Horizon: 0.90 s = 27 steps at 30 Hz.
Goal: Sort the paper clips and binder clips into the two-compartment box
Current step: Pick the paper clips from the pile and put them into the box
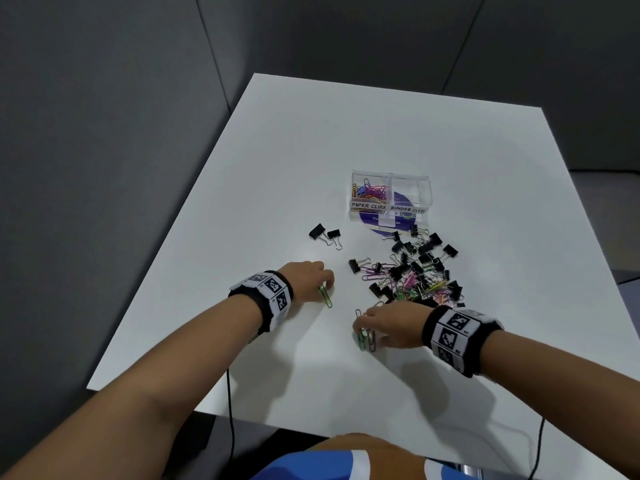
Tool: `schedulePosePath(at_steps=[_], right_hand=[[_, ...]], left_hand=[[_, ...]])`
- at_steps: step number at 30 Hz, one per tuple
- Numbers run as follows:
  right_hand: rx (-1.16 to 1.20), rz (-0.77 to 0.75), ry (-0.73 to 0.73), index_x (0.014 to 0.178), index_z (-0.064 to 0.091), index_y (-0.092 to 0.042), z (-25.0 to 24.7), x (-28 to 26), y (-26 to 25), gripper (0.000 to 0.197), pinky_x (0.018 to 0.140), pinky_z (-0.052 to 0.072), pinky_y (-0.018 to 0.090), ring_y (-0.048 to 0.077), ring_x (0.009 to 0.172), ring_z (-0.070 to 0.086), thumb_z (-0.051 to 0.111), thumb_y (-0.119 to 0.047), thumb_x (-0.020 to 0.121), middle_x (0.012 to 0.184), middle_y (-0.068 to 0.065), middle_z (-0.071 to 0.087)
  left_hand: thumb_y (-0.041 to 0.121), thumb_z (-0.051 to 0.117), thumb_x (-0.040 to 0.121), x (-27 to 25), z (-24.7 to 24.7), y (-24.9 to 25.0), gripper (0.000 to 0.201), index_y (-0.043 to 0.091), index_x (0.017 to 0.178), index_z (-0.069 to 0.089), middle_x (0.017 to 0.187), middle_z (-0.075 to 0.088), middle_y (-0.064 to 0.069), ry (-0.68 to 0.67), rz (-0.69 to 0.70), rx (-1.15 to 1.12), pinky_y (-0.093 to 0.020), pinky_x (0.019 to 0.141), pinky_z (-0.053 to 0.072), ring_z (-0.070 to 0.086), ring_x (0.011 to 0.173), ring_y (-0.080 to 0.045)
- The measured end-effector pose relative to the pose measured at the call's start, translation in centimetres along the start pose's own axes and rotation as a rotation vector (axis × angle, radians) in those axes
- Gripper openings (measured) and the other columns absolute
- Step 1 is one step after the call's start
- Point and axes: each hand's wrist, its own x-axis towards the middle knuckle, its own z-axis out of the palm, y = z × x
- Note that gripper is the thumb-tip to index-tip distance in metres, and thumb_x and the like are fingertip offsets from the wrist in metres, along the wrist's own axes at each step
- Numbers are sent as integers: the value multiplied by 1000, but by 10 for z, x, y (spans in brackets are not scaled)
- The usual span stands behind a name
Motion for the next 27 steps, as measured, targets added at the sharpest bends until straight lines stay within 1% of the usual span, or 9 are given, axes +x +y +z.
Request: schedulePosePath(at_steps=[4, 11, 16, 19, 20, 22, 24, 25, 27], right_hand=[[-14, -30, 77, 128, 44, -17, -3, 16, -3, 39, 85, 51, 41, 33, 103, 61, 53, -30, 92, 120, 12, 56], [56, 38, 129, 115, 58, -13, -17, 37, 4, 27, 77, 47, 36, 33, 102, 61, 50, -27, 93, 117, 11, 56], [-18, 46, 158, 118, 50, -7, -12, 40, 7, 30, 68, 43, 37, 34, 97, 61, 38, -27, 99, 117, 15, 52], [47, 74, 227, 115, 49, -6, -18, 38, 12, 26, 68, 44, 39, 34, 90, 60, 37, -23, 99, 114, 15, 49], [97, 99, 269, 112, 49, -6, -23, 35, 16, 24, 68, 43, 38, 32, 87, 59, 36, -23, 99, 109, 14, 51], [207, 184, 344, 105, 47, -10, -35, 29, 27, 19, 65, 38, 32, 26, 76, 54, 35, -25, 100, 90, 10, 53], [264, 263, 385, 107, 43, -9, -47, 23, 45, 21, 59, 35, 28, 21, 68, 48, 33, -26, 101, 75, 5, 51], [303, 293, 408, 108, 43, -8, -53, 21, 56, 21, 57, 35, 28, 21, 67, 48, 33, -25, 101, 74, 5, 51], [392, 323, 476, 103, 44, -8, -67, 18, 77, 18, 55, 36, 28, 21, 69, 50, 35, -23, 101, 75, 6, 54]], left_hand=[[30, 56, 92, 2, -5, 1, 29, 14, 115, 60, 121, 53, -7, -44, 12, -9, -33, 84, 45, 56, 110, -25], [29, 53, 93, 4, -4, 3, 28, 12, 114, 59, 124, 52, -7, -66, -40, -29, -34, 86, 44, 56, 110, -26], [27, 39, 100, 4, 2, 4, 31, 8, 122, 50, 126, 50, -11, -50, -4, 54, -37, 86, 45, 56, 110, -28], [24, 30, 102, 7, 1, 0, 34, 4, 124, 46, 127, 47, -14, -43, 35, 120, -40, 85, 44, 53, 111, -31], [23, 29, 102, 9, -1, -2, 33, 3, 124, 45, 126, 46, -15, -43, 40, 124, -41, 84, 43, 53, 110, -31], [20, 30, 102, 14, -7, -4, 29, 3, 120, 44, 123, 49, -16, -45, 24, 75, -39, 81, 43, 55, 104, -31], [20, 30, 100, 21, -16, -6, 20, 6, 109, 42, 116, 57, -18, -60, -14, -9, -36, 78, 42, 56, 92, -31], [21, 31, 99, 26, -22, -6, 15, 9, 105, 38, 111, 60, -20, -65, -31, -44, -34, 77, 41, 55, 86, -30], [19, 34, 98, 37, -37, -8, 17, 9, 112, 39, 108, 62, -19, -36, -33, -79, -33, 78, 42, 56, 86, -30]])
